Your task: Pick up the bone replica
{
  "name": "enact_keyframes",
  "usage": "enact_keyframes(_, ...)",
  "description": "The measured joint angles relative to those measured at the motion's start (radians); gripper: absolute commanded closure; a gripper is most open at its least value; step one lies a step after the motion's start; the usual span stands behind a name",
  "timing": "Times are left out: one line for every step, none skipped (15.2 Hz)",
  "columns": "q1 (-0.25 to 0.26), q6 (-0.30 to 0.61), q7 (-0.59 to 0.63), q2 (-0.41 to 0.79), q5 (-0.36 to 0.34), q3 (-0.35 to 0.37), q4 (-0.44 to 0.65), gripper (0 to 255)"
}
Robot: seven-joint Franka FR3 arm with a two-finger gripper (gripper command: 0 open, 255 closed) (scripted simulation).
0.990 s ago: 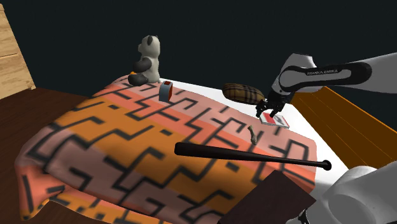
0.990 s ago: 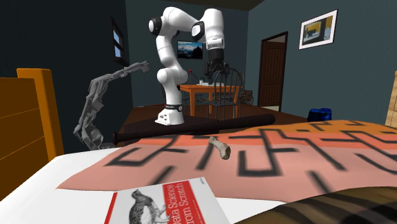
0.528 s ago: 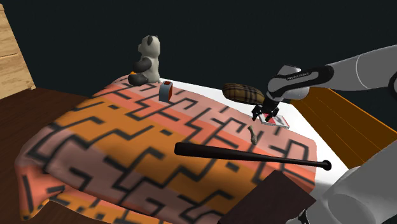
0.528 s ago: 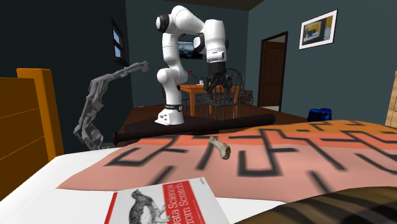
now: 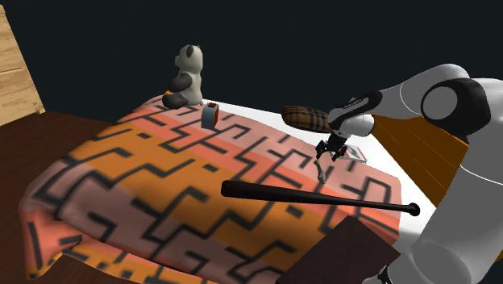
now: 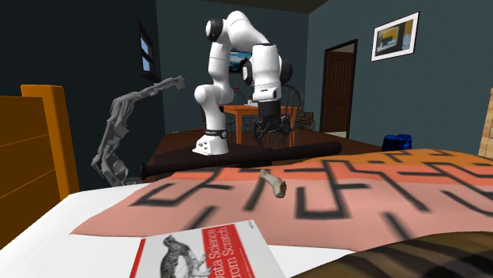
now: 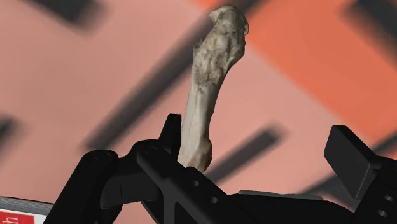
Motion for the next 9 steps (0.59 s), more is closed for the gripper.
enact_keyframes(-0.011,0.013,-0.014,0.039,0.03,0.007,0.018,0)
enact_keyframes(-0.027,0.012,-0.03,0.081,0.057,0.013,0.051,0)
enact_keyframes(-0.043,0.017,-0.046,0.121,0.083,0.021,0.076,0)
enact_keyframes(-0.059,0.023,-0.059,0.154,0.106,0.027,0.096,0)
enact_keyframes(-0.078,0.026,-0.073,0.194,0.13,0.036,0.126,0)
enact_keyframes(-0.091,0.027,-0.081,0.225,0.146,0.043,0.148,0)
enact_keyframes(-0.1,0.031,-0.087,0.246,0.158,0.049,0.163,0)
enact_keyframes(-0.107,0.035,-0.093,0.262,0.167,0.053,0.171,0)
enact_keyframes(-0.112,0.039,-0.097,0.278,0.174,0.059,0.182,0)
